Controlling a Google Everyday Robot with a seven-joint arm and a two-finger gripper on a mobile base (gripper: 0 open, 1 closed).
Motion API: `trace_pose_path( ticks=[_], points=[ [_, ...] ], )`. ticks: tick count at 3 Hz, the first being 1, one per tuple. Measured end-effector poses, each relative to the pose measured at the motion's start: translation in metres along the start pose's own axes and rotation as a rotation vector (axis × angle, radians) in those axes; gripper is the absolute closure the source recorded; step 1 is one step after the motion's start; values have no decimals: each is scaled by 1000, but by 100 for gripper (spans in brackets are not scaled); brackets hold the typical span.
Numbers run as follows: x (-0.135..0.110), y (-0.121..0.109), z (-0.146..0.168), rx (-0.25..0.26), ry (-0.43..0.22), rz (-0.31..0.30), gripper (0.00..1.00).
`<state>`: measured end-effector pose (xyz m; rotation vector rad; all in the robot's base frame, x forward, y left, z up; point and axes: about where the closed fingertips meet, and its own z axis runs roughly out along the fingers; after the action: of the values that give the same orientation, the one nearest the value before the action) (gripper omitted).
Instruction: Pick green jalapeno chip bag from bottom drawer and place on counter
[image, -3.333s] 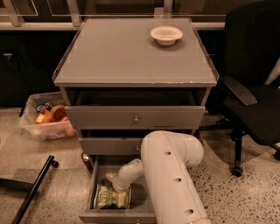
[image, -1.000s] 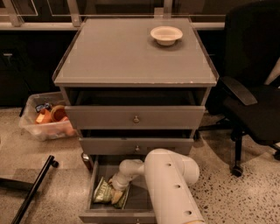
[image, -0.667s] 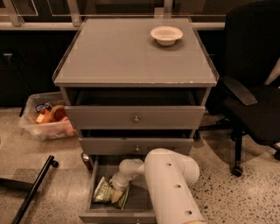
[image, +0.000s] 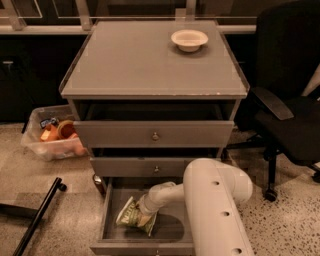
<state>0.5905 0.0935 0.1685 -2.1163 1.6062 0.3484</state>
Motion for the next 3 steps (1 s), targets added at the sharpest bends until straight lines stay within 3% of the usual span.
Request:
trace_pose_path(
  ticks=[1, 2, 3],
  points=[
    [7, -22, -55, 104, 64, -18, 100],
    [1, -20, -101, 135, 105, -54, 100],
    [-15, 6, -139, 79, 150, -105, 100]
  ],
)
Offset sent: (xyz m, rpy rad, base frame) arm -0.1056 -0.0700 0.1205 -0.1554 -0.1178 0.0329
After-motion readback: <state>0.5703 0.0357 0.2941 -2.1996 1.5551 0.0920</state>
